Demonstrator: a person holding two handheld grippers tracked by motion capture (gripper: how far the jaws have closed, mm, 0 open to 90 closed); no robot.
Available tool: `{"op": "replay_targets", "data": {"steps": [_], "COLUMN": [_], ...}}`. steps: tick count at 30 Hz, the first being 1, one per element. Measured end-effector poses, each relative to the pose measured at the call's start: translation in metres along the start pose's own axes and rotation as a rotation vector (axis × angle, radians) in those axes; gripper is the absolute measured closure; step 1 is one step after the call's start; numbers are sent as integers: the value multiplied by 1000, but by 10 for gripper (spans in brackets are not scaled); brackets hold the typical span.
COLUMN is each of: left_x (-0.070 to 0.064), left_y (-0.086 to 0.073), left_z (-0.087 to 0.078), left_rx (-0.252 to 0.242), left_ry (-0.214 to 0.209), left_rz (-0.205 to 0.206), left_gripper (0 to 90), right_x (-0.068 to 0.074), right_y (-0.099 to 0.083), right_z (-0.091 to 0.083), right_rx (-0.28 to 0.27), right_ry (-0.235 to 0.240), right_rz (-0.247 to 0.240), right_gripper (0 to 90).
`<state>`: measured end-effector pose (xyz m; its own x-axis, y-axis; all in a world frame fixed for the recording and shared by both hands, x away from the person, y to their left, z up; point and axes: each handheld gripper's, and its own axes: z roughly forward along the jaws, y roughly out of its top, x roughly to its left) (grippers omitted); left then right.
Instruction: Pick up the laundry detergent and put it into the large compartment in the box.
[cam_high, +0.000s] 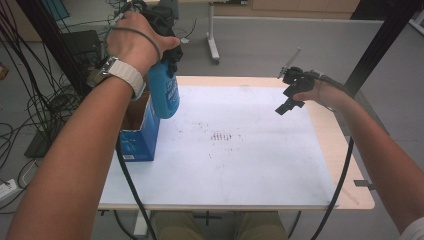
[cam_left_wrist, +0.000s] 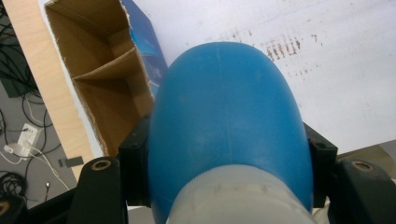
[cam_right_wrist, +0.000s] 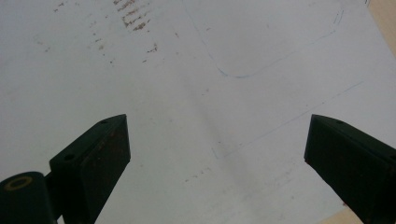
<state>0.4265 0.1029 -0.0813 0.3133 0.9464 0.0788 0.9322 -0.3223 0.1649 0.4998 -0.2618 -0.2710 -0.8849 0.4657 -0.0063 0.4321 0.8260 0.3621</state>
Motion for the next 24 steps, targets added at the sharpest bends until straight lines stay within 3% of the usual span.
{"op": "replay_targets", "data": {"steps": [24], "left_x": [21], "left_y": [-3], "left_z": [-11], "left_rx": [5], "left_ry": [28], "left_rz": [-71], "left_gripper": [377], "right_x": [0], "right_y": [0], "right_z": [0], "right_rx": [0], "right_ry": [1], "right_rz": [0], "right_gripper": [69]}}
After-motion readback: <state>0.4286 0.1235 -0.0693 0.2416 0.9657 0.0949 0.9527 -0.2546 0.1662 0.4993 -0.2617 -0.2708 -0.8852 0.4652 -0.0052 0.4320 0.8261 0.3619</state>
